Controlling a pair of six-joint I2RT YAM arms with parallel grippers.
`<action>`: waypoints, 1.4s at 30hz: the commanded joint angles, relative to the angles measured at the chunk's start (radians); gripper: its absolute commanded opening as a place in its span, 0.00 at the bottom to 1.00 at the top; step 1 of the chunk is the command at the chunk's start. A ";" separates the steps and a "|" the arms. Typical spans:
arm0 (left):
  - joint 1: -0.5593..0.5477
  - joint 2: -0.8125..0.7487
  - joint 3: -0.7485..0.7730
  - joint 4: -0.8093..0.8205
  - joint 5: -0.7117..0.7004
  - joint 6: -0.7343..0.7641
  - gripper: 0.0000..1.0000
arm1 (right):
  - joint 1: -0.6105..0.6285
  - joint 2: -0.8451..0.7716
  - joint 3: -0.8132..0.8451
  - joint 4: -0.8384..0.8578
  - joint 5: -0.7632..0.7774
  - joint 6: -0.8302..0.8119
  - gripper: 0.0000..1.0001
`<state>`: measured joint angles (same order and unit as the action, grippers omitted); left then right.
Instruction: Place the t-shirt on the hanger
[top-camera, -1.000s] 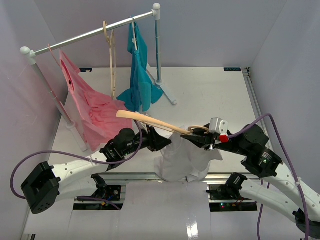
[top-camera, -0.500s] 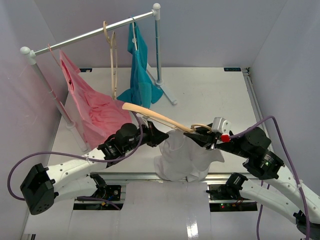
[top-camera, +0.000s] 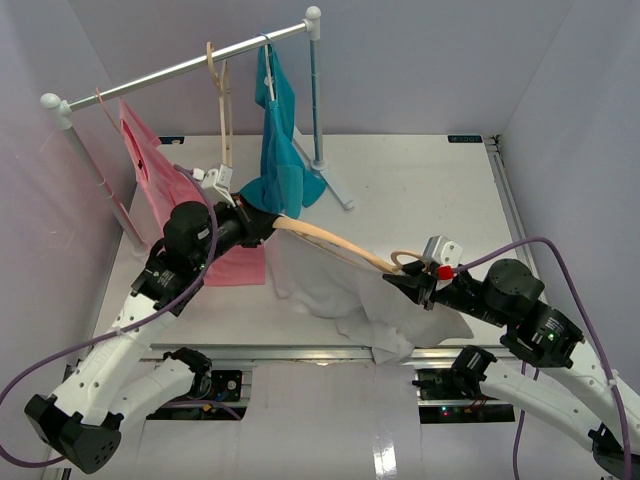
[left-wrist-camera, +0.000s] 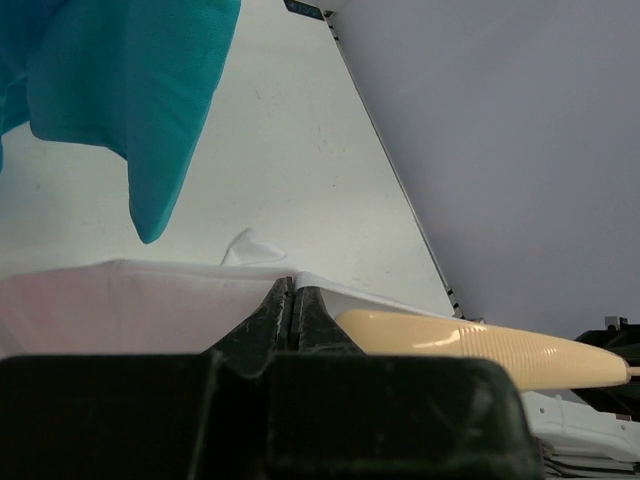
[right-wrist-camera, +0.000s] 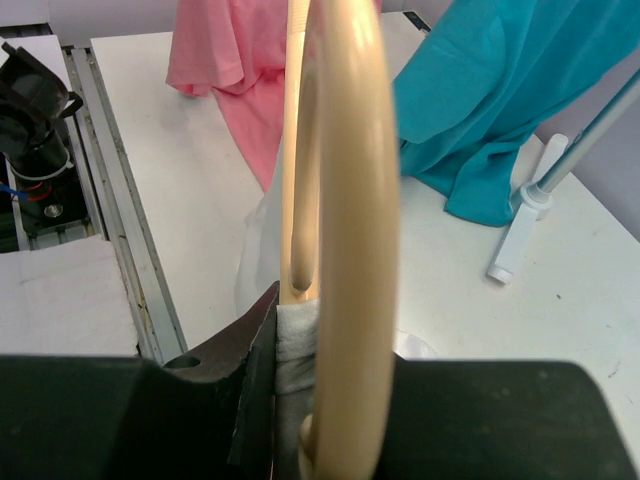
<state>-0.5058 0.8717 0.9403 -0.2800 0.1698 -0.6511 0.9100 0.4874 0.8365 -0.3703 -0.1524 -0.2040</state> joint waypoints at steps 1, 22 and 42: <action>0.048 0.020 0.098 -0.131 0.003 0.040 0.00 | -0.002 -0.052 0.088 -0.097 0.077 0.014 0.08; 0.059 0.118 0.384 -0.346 -0.053 0.139 0.00 | -0.003 0.031 0.110 -0.213 0.069 0.011 0.08; 0.058 0.139 0.397 -0.284 0.358 0.177 0.00 | -0.003 0.329 0.190 0.034 0.011 0.052 0.08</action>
<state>-0.4571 1.0577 1.3573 -0.6360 0.4058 -0.4842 0.9100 0.7291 0.9614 -0.4807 -0.1197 -0.1649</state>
